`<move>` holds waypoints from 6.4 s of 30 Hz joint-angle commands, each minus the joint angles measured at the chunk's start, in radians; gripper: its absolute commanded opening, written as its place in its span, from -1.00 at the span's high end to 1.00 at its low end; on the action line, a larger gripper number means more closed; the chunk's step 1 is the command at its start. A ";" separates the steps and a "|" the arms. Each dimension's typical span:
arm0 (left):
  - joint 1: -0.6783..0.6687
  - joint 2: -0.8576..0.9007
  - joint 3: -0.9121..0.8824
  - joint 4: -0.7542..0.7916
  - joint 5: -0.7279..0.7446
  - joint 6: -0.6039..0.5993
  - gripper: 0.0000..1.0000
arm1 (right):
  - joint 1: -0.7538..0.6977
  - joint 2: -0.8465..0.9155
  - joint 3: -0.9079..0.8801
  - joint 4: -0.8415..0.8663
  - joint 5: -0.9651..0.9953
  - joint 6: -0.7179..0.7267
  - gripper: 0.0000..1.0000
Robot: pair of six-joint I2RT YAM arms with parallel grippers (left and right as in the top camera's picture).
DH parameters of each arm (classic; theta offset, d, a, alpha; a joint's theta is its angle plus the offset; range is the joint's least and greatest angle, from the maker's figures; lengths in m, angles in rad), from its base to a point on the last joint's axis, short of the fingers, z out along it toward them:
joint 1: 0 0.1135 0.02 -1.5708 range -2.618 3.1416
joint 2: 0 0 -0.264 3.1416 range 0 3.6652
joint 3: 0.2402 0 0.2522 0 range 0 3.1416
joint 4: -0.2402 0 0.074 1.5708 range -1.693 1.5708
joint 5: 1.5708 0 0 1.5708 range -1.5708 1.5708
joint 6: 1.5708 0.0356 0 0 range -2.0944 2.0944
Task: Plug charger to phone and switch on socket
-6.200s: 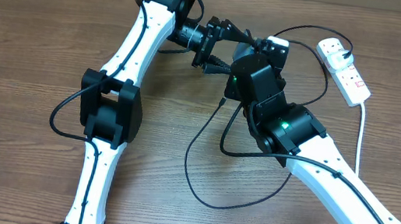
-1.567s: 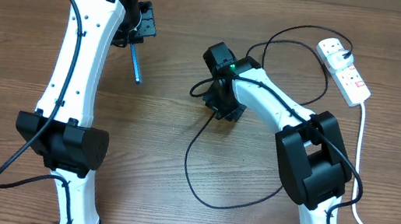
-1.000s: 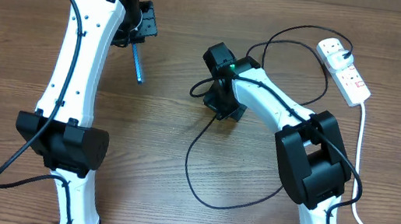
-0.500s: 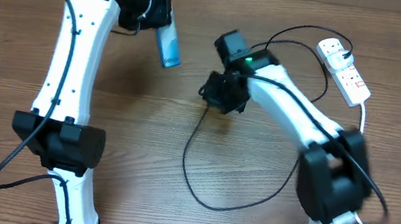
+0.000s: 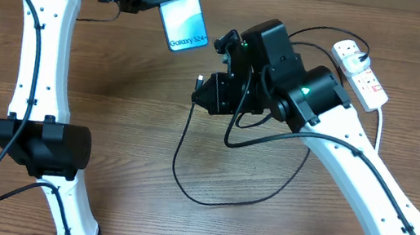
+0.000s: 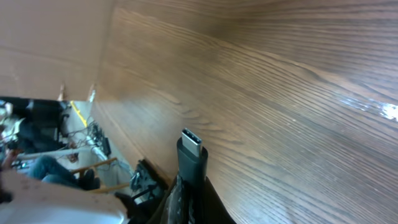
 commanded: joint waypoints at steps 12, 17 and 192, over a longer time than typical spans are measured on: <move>-0.019 -0.009 0.006 -0.192 0.071 0.227 0.92 | -0.003 -0.047 0.023 -0.009 -0.114 -0.049 0.93; -0.019 -0.009 0.006 -0.244 0.070 0.246 0.92 | 0.003 -0.047 0.023 -0.010 -0.142 -0.055 0.93; -0.038 -0.008 -0.015 -0.369 -1.126 -0.096 0.92 | 0.079 0.965 0.637 -0.340 0.725 0.619 0.31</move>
